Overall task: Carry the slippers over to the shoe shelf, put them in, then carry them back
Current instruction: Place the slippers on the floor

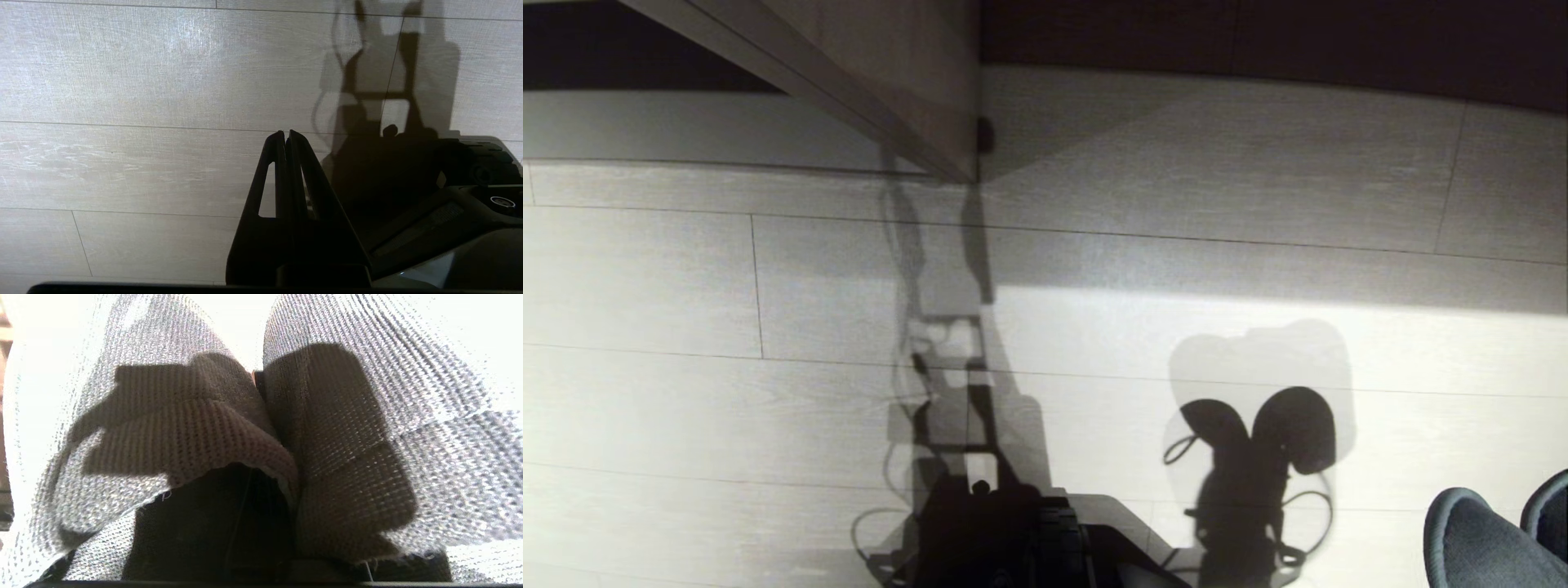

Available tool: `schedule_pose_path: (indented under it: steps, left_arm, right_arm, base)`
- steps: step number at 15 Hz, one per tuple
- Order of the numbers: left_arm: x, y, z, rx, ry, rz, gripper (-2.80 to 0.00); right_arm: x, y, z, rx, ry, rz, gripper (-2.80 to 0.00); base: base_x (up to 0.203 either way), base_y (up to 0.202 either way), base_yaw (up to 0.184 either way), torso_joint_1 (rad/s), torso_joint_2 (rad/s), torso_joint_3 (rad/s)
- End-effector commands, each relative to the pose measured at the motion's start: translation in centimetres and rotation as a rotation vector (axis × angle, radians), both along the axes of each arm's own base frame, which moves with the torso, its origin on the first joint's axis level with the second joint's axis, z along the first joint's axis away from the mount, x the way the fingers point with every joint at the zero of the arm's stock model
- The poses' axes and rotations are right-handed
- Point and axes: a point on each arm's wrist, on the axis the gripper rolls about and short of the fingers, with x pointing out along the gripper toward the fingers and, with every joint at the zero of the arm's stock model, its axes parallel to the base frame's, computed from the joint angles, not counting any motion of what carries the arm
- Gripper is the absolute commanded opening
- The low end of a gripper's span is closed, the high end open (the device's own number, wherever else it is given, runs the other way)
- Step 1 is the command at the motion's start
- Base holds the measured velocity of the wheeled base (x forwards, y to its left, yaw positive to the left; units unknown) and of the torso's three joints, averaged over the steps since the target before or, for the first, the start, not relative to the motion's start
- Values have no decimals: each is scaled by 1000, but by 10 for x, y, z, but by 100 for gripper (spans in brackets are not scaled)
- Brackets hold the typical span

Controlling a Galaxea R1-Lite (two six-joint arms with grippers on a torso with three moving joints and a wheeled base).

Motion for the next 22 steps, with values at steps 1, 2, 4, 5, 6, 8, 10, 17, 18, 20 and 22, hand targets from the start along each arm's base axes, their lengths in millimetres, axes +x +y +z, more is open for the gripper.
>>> schedule_pose_path:
  steps: [1,2,4,5,6,8,10,17,18,20,22]
  left_arm:
    - [0,0,0,0,1,0,-280]
    - [0,0,0,0,-1,0,-280]
    - [0,0,0,0,1,0,-280]
    - [0,0,0,0,1,0,-280]
    - [0,0,0,0,1,0,-280]
    - [0,0,0,0,1,0,-280]
    - [0,0,0,0,-1,0,-280]
    - [0,0,0,0,1,0,-280]
    - [0,0,0,0,1,0,-280]
    - [0,0,0,0,-1,0,-280]
    - [0,0,0,0,1,0,-280]
  right_arm:
    - [-2,0,6,0,-21,-2,-280]
    - [-4,0,14,-3,-42,0,-280]
    - [-7,0,27,-5,-33,10,-280]
    - [-10,0,40,-8,-30,18,-280]
    - [-8,1,51,-19,-3,26,-280]
    - [4,1,74,-38,57,33,-280]
    - [21,1,96,-45,103,21,-280]
    - [116,-3,129,-45,76,-90,-280]
    - [128,-4,128,-43,73,-98,-280]
    - [154,-8,125,-38,58,-125,-280]
    - [176,-14,123,-35,19,-152,-280]
  base:
    - [0,0,0,0,0,0]
    - [0,0,0,0,0,0]
    - [0,0,0,0,0,0]
    - [0,0,0,0,0,0]
    - [0,0,0,0,0,0]
    - [0,0,0,0,0,0]
    - [0,0,0,0,0,0]
    - [0,0,0,0,0,0]
    - [0,0,0,0,0,0]
    - [0,0,0,0,0,0]
    - [0,0,0,0,0,0]
